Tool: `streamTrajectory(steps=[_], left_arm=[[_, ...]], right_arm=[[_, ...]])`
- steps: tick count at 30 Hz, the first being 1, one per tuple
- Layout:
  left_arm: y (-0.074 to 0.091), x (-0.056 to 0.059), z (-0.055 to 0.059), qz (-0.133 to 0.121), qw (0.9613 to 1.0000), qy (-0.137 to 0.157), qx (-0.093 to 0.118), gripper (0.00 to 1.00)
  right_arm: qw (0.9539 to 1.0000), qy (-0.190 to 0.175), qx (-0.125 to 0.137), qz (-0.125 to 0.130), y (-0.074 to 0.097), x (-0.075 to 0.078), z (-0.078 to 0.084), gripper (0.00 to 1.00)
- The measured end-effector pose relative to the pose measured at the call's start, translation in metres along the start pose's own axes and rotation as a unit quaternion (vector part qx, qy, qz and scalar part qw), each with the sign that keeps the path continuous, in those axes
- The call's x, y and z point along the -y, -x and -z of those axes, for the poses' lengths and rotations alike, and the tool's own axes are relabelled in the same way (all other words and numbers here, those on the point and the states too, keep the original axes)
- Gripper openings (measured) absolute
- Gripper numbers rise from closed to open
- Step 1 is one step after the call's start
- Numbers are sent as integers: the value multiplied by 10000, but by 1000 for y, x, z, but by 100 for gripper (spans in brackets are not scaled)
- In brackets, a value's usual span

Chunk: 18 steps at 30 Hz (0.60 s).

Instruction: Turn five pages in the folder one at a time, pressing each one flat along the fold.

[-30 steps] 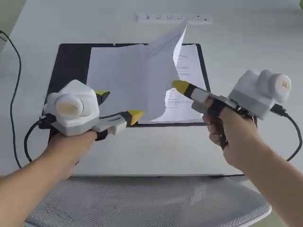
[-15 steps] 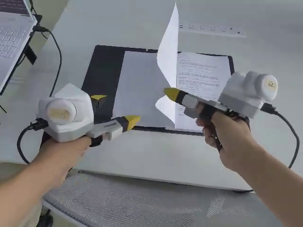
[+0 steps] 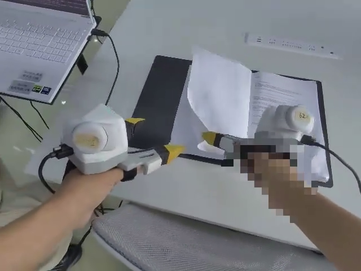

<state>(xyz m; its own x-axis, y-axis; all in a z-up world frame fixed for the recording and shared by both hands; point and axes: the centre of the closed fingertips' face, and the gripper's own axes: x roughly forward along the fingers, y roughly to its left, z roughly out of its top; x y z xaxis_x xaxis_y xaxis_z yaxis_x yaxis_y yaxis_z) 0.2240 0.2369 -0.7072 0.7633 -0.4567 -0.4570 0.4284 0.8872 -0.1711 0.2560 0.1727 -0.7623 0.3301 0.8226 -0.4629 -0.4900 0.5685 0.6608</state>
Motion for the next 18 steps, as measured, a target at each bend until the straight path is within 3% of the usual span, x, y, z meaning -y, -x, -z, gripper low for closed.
streamTrajectory(steps=[10,18], left_arm=[[4,-4,11,0,9999,-27,-119,61],[3,-9,16,-20,9998,-3,-179,60]], right_arm=[[9994,133,-330,33,-23,0,16,0],[9987,26,-502,-38,-35,1,27,0]])
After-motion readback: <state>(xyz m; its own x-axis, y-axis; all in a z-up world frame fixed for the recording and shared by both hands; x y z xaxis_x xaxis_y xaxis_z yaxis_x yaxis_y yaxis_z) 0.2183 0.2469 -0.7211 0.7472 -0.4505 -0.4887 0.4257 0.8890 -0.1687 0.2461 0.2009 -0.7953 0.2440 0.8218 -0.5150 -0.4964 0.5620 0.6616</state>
